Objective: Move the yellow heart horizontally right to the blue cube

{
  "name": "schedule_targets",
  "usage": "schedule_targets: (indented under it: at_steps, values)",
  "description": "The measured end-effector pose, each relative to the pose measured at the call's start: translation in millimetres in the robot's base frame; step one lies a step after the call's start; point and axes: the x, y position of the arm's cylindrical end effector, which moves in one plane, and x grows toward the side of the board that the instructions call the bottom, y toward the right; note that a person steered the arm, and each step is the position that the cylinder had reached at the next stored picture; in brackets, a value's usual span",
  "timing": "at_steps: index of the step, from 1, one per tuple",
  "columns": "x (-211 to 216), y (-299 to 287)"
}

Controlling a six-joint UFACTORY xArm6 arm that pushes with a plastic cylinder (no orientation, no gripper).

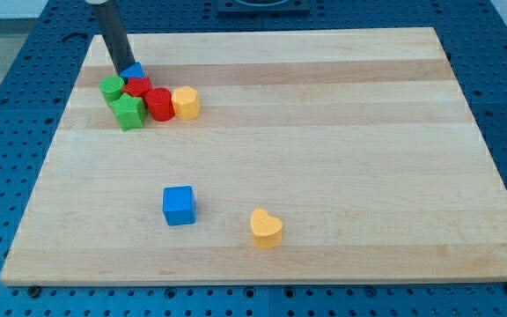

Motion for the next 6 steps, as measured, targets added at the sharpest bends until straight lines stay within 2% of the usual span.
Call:
schedule_targets:
  at_steps: [1, 2, 3, 4, 5, 6]
  values:
    - [-18, 0]
    - [-63, 53]
    - [-82, 143]
    - [-61, 238]
    - [11, 311]
    - [110, 321]
